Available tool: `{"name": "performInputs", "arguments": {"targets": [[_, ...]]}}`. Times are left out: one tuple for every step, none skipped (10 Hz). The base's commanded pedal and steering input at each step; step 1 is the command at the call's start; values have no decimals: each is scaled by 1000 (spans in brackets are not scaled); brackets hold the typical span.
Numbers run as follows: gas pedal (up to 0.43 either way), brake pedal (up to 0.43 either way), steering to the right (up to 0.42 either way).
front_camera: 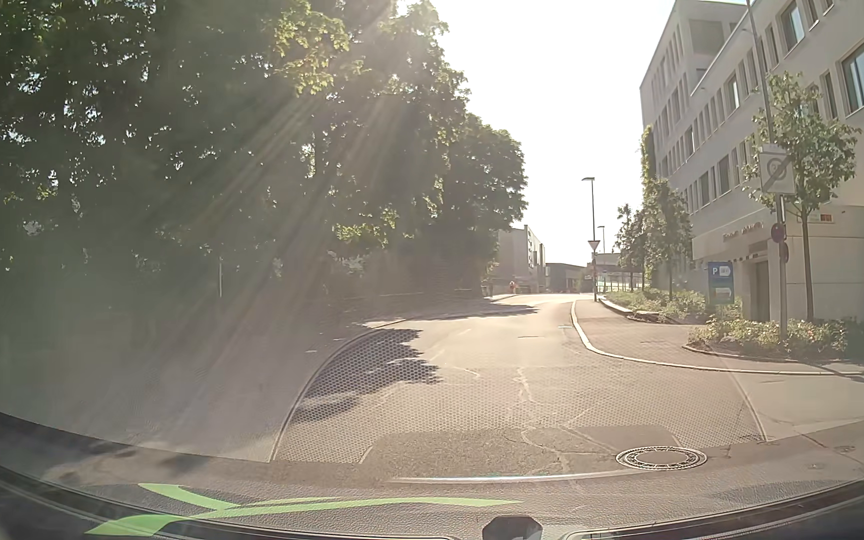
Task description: Follow the waypoints while adhering to traffic rules and regulations
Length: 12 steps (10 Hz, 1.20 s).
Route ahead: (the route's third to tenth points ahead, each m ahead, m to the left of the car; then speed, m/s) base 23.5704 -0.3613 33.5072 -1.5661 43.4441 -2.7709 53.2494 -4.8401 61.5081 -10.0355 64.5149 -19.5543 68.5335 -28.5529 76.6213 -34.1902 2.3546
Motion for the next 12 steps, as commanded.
{"name": "performInputs", "arguments": {"targets": [[0,0,1],[0,0,3],[0,0,6],[0,0,8],[0,0,8],[0,0,9],[0,0,9],[0,0,11],[67,0,13],[110,0,12],[130,0,11],[169,0,8]]}}
